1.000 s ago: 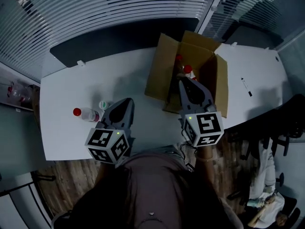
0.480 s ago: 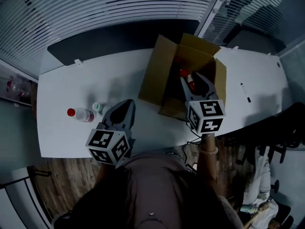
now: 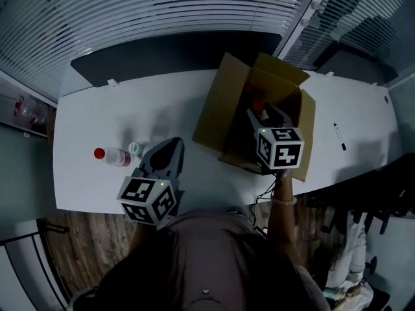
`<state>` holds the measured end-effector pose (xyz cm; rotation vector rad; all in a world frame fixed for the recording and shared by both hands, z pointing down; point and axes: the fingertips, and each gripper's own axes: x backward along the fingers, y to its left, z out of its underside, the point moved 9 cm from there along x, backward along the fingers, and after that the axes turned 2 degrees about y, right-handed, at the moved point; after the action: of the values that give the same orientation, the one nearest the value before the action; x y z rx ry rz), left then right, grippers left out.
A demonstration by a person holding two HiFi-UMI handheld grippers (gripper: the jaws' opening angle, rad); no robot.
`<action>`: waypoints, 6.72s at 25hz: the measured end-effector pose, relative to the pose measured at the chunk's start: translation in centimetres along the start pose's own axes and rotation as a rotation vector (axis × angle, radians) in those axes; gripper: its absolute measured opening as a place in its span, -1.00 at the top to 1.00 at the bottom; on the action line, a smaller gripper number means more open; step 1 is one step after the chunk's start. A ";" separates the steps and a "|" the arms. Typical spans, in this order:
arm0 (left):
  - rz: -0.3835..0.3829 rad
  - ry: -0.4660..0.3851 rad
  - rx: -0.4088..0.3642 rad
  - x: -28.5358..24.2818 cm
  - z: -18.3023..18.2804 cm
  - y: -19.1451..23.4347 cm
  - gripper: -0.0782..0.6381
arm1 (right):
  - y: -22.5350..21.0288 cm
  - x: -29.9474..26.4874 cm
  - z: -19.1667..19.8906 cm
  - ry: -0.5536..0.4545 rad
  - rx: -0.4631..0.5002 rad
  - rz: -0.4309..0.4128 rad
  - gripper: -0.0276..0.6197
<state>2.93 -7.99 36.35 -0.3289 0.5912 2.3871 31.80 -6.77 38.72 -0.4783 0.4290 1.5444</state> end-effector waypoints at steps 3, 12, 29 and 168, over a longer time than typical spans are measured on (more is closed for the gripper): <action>-0.007 0.006 0.006 -0.3 0.1 -0.1 0.76 | -0.6 -0.9 0.1 0.034 -0.018 0.001 0.30; -0.024 0.015 0.020 -0.9 0.1 0.0 0.76 | -1.3 -3.6 1.0 0.177 -0.034 -0.023 0.30; -0.015 0.008 0.003 0.5 0.0 0.2 0.76 | 0.0 -0.6 0.1 0.156 0.047 0.023 0.34; -0.397 -0.139 0.151 26.9 4.2 21.1 0.76 | 46.6 -0.1 2.3 -0.060 0.460 -0.764 0.40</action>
<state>-31.45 -6.09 36.83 -0.1908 0.5776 1.9550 -14.85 -6.96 39.56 -0.1917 0.4669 0.6892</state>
